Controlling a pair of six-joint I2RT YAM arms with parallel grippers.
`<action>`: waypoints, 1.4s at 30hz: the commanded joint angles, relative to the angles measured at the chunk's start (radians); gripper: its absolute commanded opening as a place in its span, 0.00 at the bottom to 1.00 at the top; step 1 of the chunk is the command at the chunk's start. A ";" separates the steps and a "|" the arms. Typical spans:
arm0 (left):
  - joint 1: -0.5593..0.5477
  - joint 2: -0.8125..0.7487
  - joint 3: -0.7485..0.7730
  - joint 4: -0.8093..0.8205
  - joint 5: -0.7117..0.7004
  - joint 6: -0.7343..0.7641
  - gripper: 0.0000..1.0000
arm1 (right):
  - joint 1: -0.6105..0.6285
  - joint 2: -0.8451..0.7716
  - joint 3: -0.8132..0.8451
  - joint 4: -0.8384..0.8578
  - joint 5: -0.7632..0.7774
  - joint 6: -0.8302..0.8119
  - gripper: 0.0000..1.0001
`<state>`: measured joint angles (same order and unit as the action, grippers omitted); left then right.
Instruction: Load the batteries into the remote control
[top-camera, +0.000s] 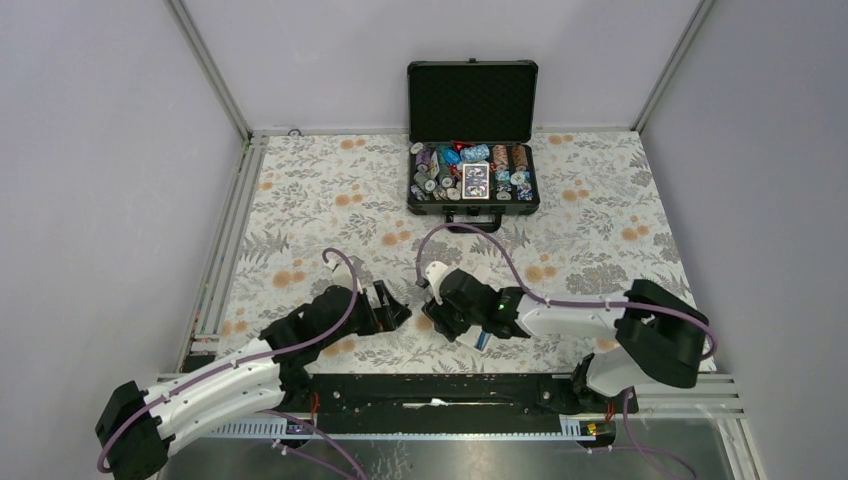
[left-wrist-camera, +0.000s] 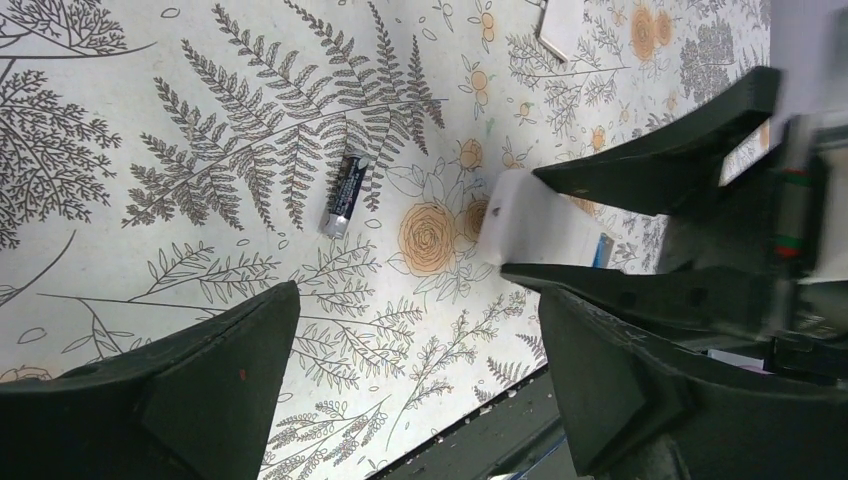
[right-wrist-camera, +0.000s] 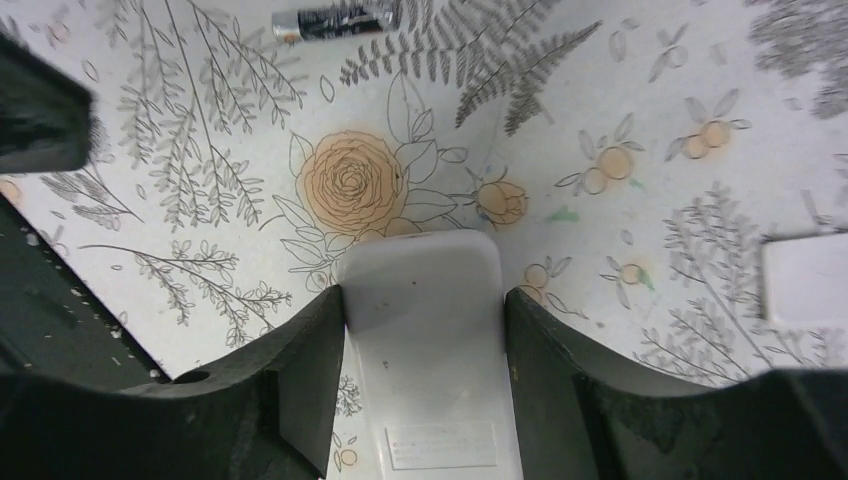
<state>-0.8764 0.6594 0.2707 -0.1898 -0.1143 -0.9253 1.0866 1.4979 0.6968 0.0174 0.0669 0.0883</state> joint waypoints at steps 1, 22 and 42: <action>0.007 -0.007 0.011 0.037 -0.030 -0.004 0.96 | 0.004 -0.153 0.002 0.100 0.084 0.029 0.01; 0.007 -0.003 0.000 0.166 0.034 0.046 0.97 | -0.011 -0.690 -0.489 1.507 -0.103 0.102 0.00; 0.008 -0.004 -0.029 0.399 0.195 0.086 0.98 | -0.010 -0.626 -0.113 1.668 -0.748 -0.061 0.00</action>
<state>-0.8738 0.6563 0.2348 0.1154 0.0456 -0.8623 1.0790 0.8654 0.4728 1.4933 -0.5491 0.0994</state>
